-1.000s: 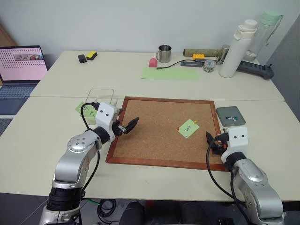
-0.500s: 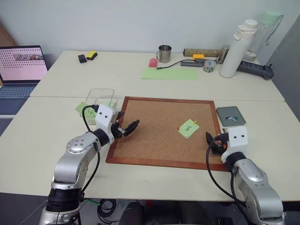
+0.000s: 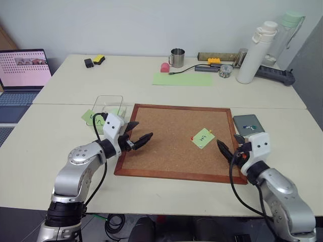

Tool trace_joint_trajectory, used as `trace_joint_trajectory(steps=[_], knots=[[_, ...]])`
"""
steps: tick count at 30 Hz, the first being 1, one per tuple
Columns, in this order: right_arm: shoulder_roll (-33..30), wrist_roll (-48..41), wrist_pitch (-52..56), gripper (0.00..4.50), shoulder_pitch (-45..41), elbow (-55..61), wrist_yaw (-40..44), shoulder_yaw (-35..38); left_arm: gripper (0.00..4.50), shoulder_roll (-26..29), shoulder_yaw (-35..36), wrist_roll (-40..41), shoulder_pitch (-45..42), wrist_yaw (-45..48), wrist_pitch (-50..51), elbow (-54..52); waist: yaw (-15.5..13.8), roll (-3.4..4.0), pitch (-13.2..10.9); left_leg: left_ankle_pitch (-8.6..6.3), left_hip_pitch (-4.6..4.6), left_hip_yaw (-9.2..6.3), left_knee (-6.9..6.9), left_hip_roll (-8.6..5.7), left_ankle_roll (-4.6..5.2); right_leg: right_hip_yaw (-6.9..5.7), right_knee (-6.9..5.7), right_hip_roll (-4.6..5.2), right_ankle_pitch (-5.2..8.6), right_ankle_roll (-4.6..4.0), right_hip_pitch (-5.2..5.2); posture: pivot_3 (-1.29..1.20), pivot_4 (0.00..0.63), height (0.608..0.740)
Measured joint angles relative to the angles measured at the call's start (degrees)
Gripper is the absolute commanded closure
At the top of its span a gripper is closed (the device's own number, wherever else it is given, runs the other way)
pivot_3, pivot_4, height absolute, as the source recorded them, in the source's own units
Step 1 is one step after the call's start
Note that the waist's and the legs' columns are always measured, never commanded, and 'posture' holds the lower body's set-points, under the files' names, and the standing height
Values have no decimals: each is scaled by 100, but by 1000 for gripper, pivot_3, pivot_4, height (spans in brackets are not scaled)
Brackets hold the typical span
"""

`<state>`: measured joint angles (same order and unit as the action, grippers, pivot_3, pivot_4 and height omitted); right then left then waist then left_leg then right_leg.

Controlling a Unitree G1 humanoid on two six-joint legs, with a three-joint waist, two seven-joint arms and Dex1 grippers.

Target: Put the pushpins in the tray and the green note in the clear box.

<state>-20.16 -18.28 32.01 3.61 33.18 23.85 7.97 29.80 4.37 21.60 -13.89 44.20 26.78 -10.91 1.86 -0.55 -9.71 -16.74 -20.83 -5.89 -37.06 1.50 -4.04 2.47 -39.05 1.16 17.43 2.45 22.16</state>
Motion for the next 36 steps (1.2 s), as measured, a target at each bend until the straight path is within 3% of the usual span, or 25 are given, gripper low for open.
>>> trace_joint_trajectory(steps=[8, 17, 36], knots=[[-568, -154, -506, 1005, -687, -1247, 840, 72, 2663, 32, -429, 50, -332, 815, -398, 363, 5, -1, 0, 0, 1, 2, 0, 1, 1, 1, 0, -2, 0, 0, 0, 0, 150, 740], [-330, -98, -813, 1005, -979, -1854, 864, -161, 4458, -64, -738, -258, -501, 1038, -982, 930, 1, -1, 0, 0, -1, 2, -1, 1, 0, 2, -1, -1, 0, 0, 1, 0, 150, 740], [70, 309, -977, 1005, -2008, -3296, 632, -716, 4482, -267, -1476, -883, -517, 980, -1105, 1517, 4, 7, 7, 0, 3, 3, -1, 0, 0, 2, -3, 0, 0, -1, 0, 0, 150, 740]])
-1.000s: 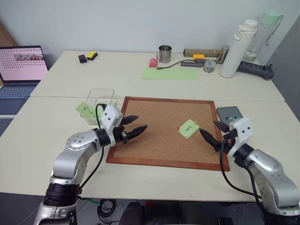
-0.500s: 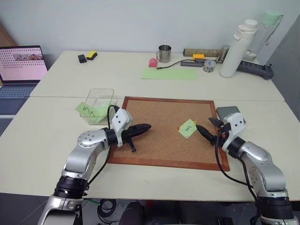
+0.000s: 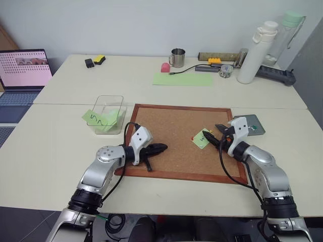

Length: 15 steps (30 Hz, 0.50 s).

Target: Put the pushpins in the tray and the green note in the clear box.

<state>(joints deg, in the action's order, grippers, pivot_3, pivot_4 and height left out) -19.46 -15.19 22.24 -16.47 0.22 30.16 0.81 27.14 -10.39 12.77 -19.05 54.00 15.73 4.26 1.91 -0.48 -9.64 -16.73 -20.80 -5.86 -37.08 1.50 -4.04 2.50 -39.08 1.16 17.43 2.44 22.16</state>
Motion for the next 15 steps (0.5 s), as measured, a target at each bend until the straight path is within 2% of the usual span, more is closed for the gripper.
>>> trace_joint_trajectory(steps=[2, 5, 15], knots=[[40, 54, -4, 1005, -42, -137, -36, -19, 4482, -6, -8, 0, 19, -13, -1, -21, 0, 2, 2, 0, 1, 0, 0, 0, 0, 0, 1, 0, 0, 0, -1, 0, 150, 740], [75, 56, -39, 1464, -71, -227, -48, -20, 4500, -7, -8, 0, 33, -36, 21, -50, 0, 2, 3, 0, 1, 0, 0, 1, 0, 0, 1, 0, 0, 0, -1, 0, 150, 740], [137, 57, -182, 3445, -114, -366, -99, 3, 4500, 24, 4, 1, 43, -65, 162, -177, 2, 3, 4, 0, 1, -1, -1, 1, 0, 0, -1, 0, 0, 0, -2, 0, 150, 740]])
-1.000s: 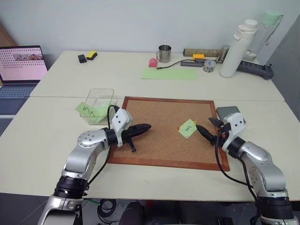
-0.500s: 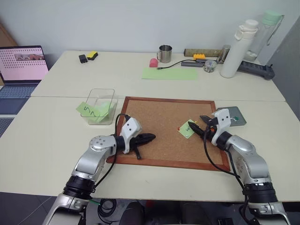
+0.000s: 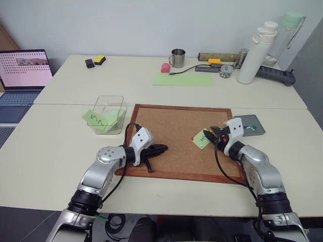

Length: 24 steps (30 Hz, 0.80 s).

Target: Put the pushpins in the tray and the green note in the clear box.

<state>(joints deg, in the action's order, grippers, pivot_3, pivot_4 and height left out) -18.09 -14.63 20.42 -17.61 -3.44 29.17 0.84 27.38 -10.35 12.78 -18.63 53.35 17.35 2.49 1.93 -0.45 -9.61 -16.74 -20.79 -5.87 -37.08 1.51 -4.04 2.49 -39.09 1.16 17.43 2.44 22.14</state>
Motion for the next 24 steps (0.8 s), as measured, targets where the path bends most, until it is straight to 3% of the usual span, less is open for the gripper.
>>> trace_joint_trajectory(steps=[5, 13, 24], knots=[[4, 1, -15, 4453, 1, -6, -8, 8, 4500, 10, -1, 1, 3, -2, 88, -57, 1, 0, 0, 0, 0, 0, 0, 0, 0, 0, 0, 0, 0, 0, 0, 0, 150, 740], [5, -4, -43, 4480, 35, 32, -50, 14, 4500, 48, -26, 0, 6, 7, 154, -135, 0, 0, 0, 0, -1, -1, 0, 0, 0, -1, 1, 0, 0, 0, 0, 0, 150, 740], [34, -261, 167, 4480, 358, 1173, -144, 117, 4500, 97, -29, 5, 30, 35, 222, -189, 0, 2, -1, 0, -1, -2, 1, 0, 0, -1, -1, 0, 0, 0, 1, 0, 150, 740]])
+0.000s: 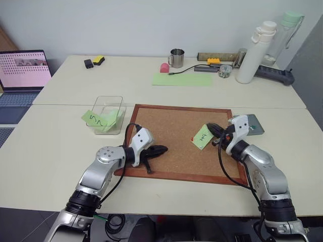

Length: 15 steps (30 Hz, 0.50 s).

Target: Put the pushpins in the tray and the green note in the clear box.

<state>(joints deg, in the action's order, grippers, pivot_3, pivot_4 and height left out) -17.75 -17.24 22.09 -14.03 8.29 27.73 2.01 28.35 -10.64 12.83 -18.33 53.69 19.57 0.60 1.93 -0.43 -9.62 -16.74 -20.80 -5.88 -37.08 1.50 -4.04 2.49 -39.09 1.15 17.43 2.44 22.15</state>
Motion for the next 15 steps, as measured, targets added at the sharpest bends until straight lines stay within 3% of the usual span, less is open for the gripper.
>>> trace_joint_trajectory(steps=[15], knots=[[-163, 16, 81, 4480, 3, 186, -75, 23, 4500, 3, -1, -3, -46, 71, -1, 36, -2, 0, 0, 0, 0, -1, 0, 0, 0, -1, 0, 0, 0, 0, 0, 0, 150, 740]])
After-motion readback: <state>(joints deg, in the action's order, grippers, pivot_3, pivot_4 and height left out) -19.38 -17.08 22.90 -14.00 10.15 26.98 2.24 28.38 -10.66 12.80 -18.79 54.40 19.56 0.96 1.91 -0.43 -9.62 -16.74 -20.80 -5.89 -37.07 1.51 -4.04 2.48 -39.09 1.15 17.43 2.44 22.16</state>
